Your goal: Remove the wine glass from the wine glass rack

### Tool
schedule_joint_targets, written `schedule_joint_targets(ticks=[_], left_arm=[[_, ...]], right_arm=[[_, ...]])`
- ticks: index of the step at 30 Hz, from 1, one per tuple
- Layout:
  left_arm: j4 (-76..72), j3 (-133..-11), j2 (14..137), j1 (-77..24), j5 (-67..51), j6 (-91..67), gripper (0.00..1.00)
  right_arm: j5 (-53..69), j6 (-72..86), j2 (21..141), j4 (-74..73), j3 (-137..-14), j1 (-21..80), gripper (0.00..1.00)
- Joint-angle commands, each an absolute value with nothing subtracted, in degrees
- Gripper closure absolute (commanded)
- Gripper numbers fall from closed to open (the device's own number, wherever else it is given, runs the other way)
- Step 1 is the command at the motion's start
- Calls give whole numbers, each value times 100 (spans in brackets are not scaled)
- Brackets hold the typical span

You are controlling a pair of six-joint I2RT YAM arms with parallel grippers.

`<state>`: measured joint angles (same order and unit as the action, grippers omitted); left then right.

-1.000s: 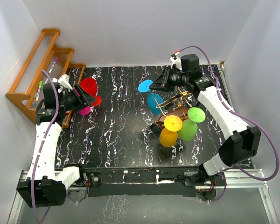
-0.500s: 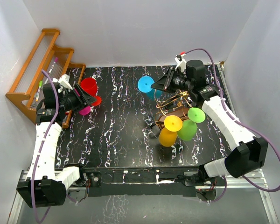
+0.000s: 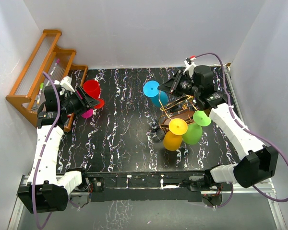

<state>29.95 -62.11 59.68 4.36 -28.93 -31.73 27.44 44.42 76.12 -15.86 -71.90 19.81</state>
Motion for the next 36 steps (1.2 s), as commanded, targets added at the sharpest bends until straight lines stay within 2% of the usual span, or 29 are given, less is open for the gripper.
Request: schedule_joint_targets(ticks=[1,12,24,36], left_arm=[[2912,-6289,5928,430,-3032,-3212,53],[2960,-6272,5893,422,-3005,-3195,53],[2946,-6199,5883,427,-3000,-3206,53],[2903,-6128,5908,430,-2997,-3211,53]], right_arm=[[2373,4660,7248,-947,-7046,1929,92],[1695,5276,6939,-255,-6532,1931,92],[2649,5527,7467,197,-6670,1930,92],[2911,5384,7674,70,-6813,1932,92]])
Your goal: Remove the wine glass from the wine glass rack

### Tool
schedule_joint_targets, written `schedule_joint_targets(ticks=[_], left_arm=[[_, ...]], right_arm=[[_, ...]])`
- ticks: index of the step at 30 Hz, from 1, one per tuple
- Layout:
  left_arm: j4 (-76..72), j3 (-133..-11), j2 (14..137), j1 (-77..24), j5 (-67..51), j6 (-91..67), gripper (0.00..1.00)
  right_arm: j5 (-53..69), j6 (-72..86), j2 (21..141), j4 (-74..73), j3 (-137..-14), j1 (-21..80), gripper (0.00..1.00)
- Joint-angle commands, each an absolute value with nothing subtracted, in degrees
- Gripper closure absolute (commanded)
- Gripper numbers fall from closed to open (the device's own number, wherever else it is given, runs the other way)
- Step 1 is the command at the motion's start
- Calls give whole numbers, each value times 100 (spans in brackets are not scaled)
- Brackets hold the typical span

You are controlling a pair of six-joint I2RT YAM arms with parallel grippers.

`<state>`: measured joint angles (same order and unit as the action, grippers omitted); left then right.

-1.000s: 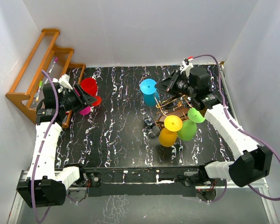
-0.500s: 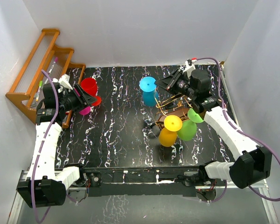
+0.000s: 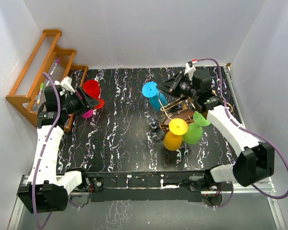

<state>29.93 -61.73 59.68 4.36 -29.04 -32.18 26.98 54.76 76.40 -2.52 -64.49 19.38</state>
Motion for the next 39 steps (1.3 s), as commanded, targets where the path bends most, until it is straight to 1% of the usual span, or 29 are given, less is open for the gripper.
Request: schedule_joint_targets(ticks=[1,8,17,19,23,24,39], left_arm=[[2896,-6120,5911,426,-2997,-3215,53],[2892,-6086,5908,426,-2998,-3212,53],[2924,-6100,5912,423,-2984,-3183,53],[2916,-6091,5920,425,-2986,-3180,53],[2893,-6063,5918,423,-3012,-3206,53],[2887,-6064,5917,422,-3014,-3209,53],[2985,-6171,5904,421,-3001,-3182,53]], right_arm=[[2968,5361,7695,66,-6838,1941,91],[3196,5152,7968,-201,-7188,2028,79],[3042,4971,8062,-537,-7385,2149,78],[3004,4966,8051,-581,-7406,2147,79],[2863,4966,8006,-666,-7433,2145,91],[2800,4976,7988,-673,-7428,2145,92],[1779,5421,7629,-161,-7024,2149,92]])
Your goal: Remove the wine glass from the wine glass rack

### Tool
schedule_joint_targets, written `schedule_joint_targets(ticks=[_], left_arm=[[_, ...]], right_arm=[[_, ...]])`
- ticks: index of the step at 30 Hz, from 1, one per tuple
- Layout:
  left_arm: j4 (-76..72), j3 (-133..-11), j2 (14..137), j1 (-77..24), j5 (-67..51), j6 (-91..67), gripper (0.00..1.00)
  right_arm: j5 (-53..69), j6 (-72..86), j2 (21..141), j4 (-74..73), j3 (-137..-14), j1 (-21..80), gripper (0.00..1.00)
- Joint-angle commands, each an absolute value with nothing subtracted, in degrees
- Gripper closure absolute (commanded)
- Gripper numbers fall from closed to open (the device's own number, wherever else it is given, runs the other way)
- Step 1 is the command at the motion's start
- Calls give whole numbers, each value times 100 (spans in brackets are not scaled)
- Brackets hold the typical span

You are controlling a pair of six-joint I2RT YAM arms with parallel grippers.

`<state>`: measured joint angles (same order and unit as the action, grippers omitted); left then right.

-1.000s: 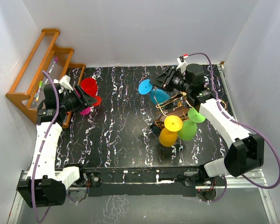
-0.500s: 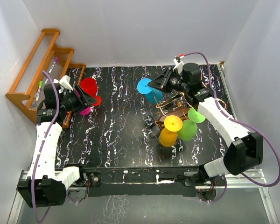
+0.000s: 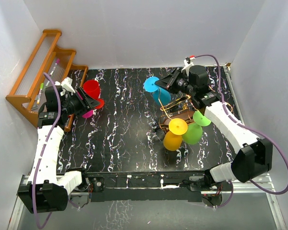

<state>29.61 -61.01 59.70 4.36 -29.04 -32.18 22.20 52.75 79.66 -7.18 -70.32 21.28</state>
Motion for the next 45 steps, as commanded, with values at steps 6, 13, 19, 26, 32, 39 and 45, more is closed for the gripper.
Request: schedule_joint_targets(ticks=[6,13,19,26,32,39,45], left_arm=[[3029,-6239,5926,423,-2997,-3161,53],[2984,-6214,5914,420,-3048,-3199,53],[3039,-6288,5899,427,-3090,-3175,52],[2951,-6351,5916,428,-3281,-3286,49],[2831,-6378,5934,426,-3470,-3479,48],[2943,-6641,5941,421,-3559,-3559,47],[3085,-6661,5928,422,-3712,-3616,45]], right_arm=[[1826,5366,7490,-368,-7052,2146,92],[1858,5137,7199,-738,-6972,2137,92],[2557,4933,7190,-922,-7045,2136,92],[3849,4662,7355,-1052,-7155,2148,92],[4584,4326,7466,-1113,-7262,2302,92],[4392,2362,7848,-1867,-8125,3655,92],[2349,11,7401,-1791,-7515,5171,92]])
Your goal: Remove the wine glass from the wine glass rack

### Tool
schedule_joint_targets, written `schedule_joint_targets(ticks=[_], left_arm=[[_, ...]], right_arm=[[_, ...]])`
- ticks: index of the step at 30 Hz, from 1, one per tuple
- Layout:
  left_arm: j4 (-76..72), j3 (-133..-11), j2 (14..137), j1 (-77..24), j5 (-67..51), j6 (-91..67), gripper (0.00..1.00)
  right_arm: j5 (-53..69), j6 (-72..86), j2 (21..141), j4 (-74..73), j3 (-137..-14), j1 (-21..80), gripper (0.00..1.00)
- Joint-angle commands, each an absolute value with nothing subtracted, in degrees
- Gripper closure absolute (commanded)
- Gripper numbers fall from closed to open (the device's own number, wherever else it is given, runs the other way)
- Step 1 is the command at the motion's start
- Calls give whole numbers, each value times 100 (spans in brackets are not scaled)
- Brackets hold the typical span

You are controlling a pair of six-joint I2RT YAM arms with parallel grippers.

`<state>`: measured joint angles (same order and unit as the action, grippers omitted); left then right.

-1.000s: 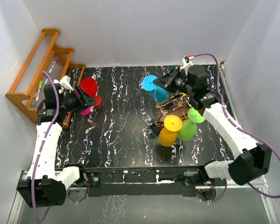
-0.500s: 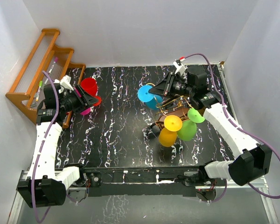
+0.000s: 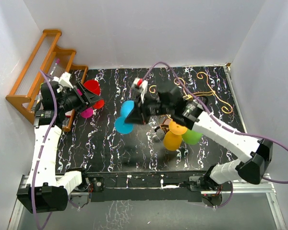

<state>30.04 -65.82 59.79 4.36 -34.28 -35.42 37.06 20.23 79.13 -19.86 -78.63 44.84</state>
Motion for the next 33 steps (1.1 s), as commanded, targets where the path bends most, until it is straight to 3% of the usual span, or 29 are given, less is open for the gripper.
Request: schedule_joint_targets(ticks=[1,11,18,33], left_arm=[[3017,-6536,5912,425,-3813,-3703,45],[2219,-5572,5894,423,-4978,-4533,43],[2307,-5416,5888,421,-5473,-4437,38],[4028,-5991,6385,-11,-5381,-2792,35]], right_arm=[[2074,-411,7261,-1588,-7221,5380,92],[-42,-4506,6060,-396,-4861,6985,92],[-1039,-6420,6168,-108,-4064,7741,92],[-1664,-8214,6707,951,-3462,7987,92]])
